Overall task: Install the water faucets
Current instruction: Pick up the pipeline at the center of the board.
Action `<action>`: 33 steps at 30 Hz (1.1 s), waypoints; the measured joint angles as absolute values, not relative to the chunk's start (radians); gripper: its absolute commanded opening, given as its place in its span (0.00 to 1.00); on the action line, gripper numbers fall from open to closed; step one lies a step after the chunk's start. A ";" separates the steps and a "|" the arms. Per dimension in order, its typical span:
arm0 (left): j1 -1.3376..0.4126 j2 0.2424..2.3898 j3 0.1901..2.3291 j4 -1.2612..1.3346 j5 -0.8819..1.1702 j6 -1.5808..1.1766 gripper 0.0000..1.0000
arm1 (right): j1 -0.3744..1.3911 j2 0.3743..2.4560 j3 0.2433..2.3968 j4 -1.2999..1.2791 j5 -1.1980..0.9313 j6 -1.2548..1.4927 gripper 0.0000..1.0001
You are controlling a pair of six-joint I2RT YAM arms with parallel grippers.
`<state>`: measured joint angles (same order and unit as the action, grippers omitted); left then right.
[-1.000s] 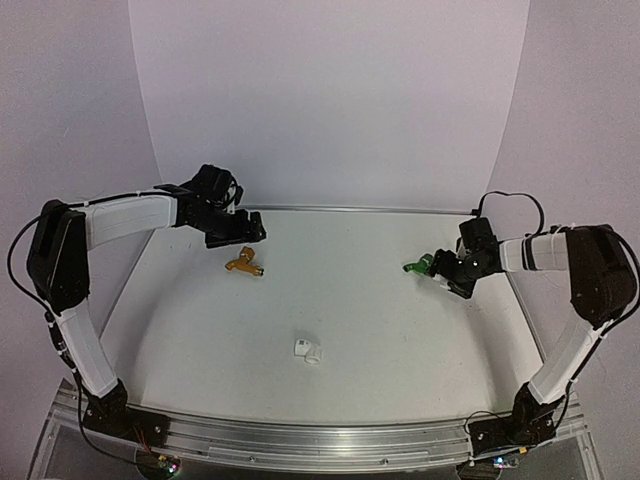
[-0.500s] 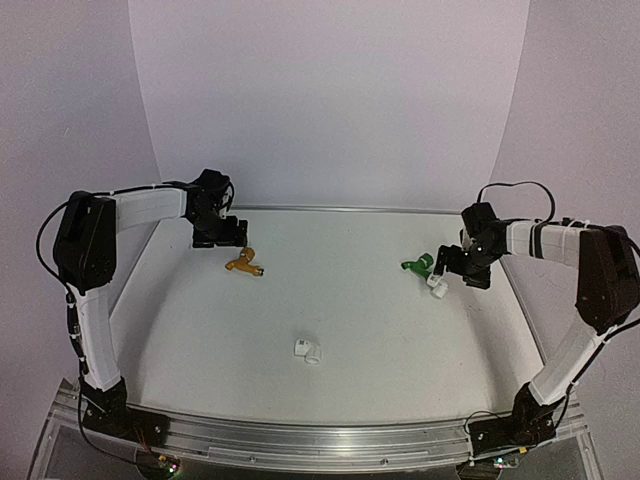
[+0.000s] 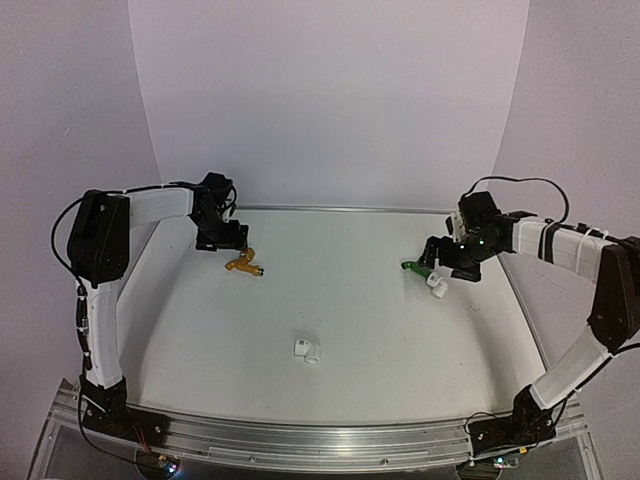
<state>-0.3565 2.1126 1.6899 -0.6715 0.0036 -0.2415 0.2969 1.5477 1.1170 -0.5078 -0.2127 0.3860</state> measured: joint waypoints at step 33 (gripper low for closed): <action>-0.381 2.301 1.805 -0.690 -0.009 -0.232 0.61 | 0.968 2.051 1.395 -0.431 -0.405 0.368 0.84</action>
<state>-0.3809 2.3006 1.8046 -0.6899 -0.0091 -0.2323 0.9684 2.0510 1.3949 -0.4311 -0.4046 0.3685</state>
